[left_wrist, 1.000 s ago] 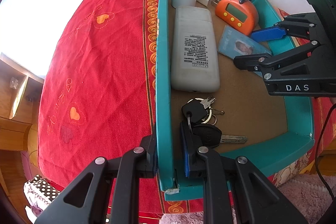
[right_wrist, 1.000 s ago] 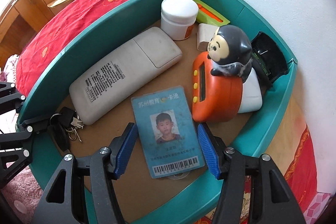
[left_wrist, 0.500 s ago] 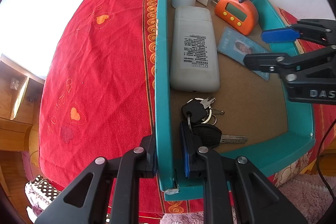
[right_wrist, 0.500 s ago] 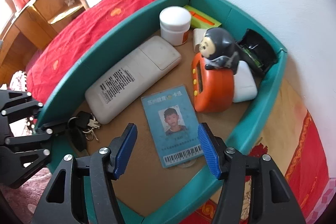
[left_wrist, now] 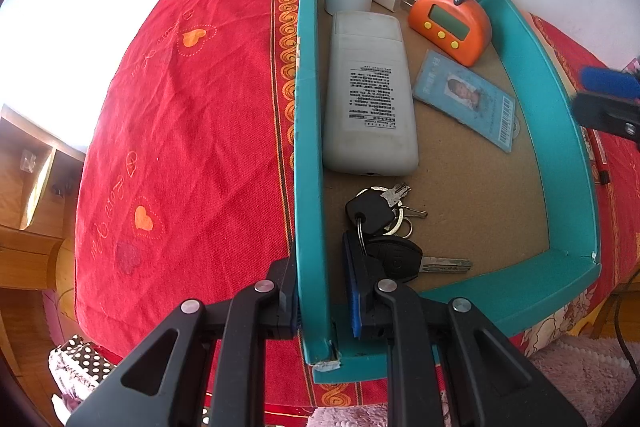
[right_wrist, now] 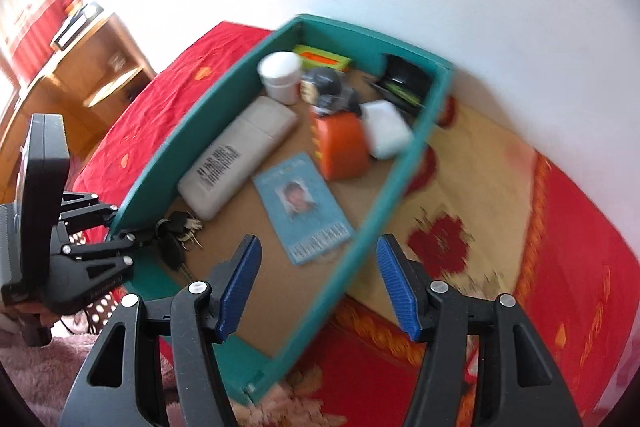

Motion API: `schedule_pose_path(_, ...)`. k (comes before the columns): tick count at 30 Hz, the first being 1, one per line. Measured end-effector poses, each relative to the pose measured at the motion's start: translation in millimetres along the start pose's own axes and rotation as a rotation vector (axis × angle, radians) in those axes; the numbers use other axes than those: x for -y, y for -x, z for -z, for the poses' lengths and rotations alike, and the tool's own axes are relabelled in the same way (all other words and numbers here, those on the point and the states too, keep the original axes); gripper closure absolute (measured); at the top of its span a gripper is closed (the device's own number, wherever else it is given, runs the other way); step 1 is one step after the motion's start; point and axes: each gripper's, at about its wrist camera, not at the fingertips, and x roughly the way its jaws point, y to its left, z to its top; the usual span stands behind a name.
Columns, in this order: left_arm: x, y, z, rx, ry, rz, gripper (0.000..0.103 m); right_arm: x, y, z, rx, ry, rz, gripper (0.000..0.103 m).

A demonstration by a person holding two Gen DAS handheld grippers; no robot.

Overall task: Organize objects
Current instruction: 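Carry the blue ID card with the right gripper into the tray and release, then move the right gripper to the red stick and close on it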

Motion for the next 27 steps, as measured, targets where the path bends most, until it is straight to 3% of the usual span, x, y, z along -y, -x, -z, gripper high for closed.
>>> schedule_pose_path(10, -1, -1, -4, 0.0, 0.015, 0.003, 0.088, 87, 8, 64, -0.029, -0.327, 0.132, 0.041)
schedule_pose_path(14, 1, -1, -4, -0.003, 0.014, 0.0, 0.088, 114, 5, 84, -0.034, -0.461, 0.118, 0.041)
schedule_pose_path(17, 2, -2, -4, -0.005, 0.013, -0.004, 0.088, 122, 0, 93, -0.039, -0.499, 0.117, 0.047)
schedule_pose_path(19, 2, -2, -5, -0.006, 0.016, -0.008, 0.088, 124, -3, 94, -0.038, -0.508, 0.11, 0.062)
schedule_pose_path(27, 4, -2, -5, -0.007, 0.021, -0.021, 0.088, 126, -5, 93, -0.011, -0.511, 0.109, 0.063)
